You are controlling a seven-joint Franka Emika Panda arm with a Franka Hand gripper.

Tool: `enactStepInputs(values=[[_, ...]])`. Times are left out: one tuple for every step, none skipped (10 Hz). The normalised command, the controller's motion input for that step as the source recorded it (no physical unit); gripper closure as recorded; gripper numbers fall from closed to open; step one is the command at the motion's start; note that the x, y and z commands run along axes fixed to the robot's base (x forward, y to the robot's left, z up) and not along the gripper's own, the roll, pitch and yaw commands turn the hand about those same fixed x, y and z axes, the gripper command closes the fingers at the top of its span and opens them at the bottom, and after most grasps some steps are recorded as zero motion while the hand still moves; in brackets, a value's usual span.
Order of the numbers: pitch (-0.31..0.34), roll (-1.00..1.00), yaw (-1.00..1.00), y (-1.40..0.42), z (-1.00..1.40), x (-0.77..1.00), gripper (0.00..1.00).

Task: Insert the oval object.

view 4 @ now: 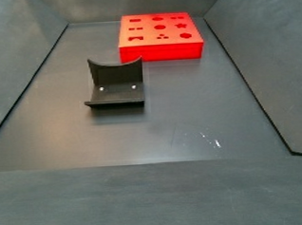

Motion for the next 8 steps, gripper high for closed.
enactStepInputs(values=[[0.017, 0.04, -0.39, 0.07, -0.31, 0.00, 1.00], [0.096, 0.06, -0.43, 0.00, -0.19, 0.07, 1.00], [0.104, 0.06, -0.46, -0.05, -0.13, 0.10, 1.00], [0.000, 0.00, -0.08, 0.00, -0.03, 0.00, 1.00], [0.020, 0.01, -0.17, -0.03, -0.12, 0.00, 1.00], [0.029, 0.00, -0.12, -0.04, -0.06, 0.00, 1.00], [0.000, -0.06, -0.04, -0.01, -0.13, 0.00, 1.00], [0.014, 0.03, -0.07, -0.25, -0.24, 0.02, 1.00]])
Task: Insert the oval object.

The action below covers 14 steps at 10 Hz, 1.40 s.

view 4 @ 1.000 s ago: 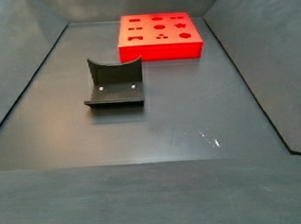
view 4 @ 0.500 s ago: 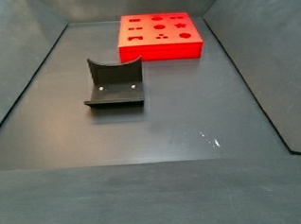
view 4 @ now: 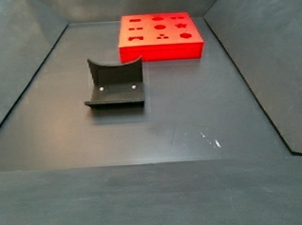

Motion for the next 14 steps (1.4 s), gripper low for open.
enactStepInputs(values=[[0.000, 0.05, -0.05, -0.10, -0.41, 0.00, 1.00], [0.000, 0.05, -0.04, -0.11, -0.47, 0.01, 1.00], [0.039, 0.06, -0.05, -0.17, -0.25, 0.14, 1.00], [0.046, 0.08, -0.06, -0.11, -0.23, 0.16, 1.00], [0.100, 0.11, -0.05, -0.05, -0.18, 0.27, 1.00], [0.101, 0.11, 0.00, 0.00, -0.17, 0.30, 1.00], [0.101, 0.08, 0.00, 0.16, -0.15, 0.32, 1.00], [0.100, 0.18, 0.01, 0.16, -0.03, 0.28, 1.00], [0.000, 0.33, 0.05, 0.00, 0.00, 0.00, 1.00], [0.000, 0.25, 0.00, -0.05, 0.00, 0.00, 1.00], [-0.004, 0.33, 0.00, -0.11, 0.00, -0.03, 1.00], [0.000, 0.47, 0.00, -0.18, 0.04, 0.00, 1.00], [0.000, 0.18, 0.00, -0.05, 0.00, 0.00, 1.00], [0.000, 0.04, 0.00, 0.00, -0.05, 0.00, 1.00]])
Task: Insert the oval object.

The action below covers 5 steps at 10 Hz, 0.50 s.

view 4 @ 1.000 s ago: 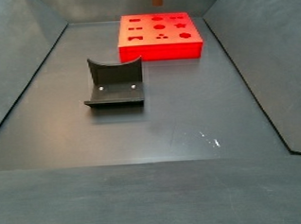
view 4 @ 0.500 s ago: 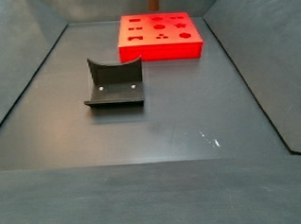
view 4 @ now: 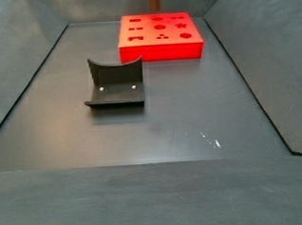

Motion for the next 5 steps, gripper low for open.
enactStepInputs(values=[[0.000, -0.10, 0.17, 0.08, 0.00, 0.02, 1.00], [0.000, -0.12, 0.34, 0.00, -0.16, 0.02, 1.00], [0.000, -0.09, 0.17, -0.02, -0.11, 0.00, 1.00], [0.000, 0.00, 0.00, -0.13, -0.13, 0.00, 1.00], [0.000, -0.01, -0.09, -0.20, -0.18, 0.00, 1.00]])
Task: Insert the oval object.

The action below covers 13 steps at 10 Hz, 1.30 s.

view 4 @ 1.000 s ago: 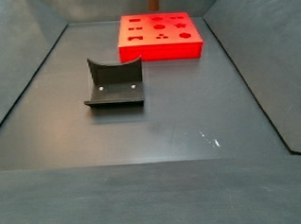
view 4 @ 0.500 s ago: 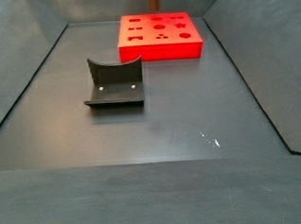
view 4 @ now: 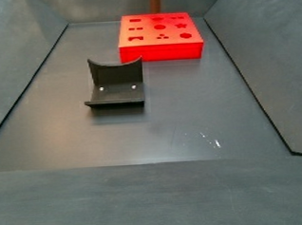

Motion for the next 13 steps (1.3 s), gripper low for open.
enactStepInputs(values=[[0.011, 0.00, -0.23, -0.16, -0.19, 0.00, 1.00], [0.016, 0.01, -0.23, -0.11, -0.14, 0.00, 1.00], [0.006, 0.01, -0.16, -0.01, -0.13, 0.00, 1.00], [0.024, 0.07, -0.13, 0.00, -0.15, 0.00, 1.00], [0.046, 0.10, -0.07, 0.00, -0.18, 0.08, 1.00], [0.040, 0.13, 0.00, 0.01, -0.26, 0.13, 1.00], [0.020, 0.08, 0.00, 0.00, -0.35, 0.09, 1.00], [0.024, 0.03, 0.00, 0.00, -0.32, 0.12, 1.00], [0.010, 0.00, 0.00, -0.10, -0.20, 0.02, 1.00], [0.030, 0.02, 0.00, -0.19, -0.01, 0.05, 1.00], [0.016, 0.00, 0.00, -0.07, -0.15, 0.03, 1.00], [0.026, 0.05, 0.00, 0.00, -0.33, 0.08, 1.00], [0.021, 0.06, 0.00, 0.05, -0.49, 0.10, 1.00]])
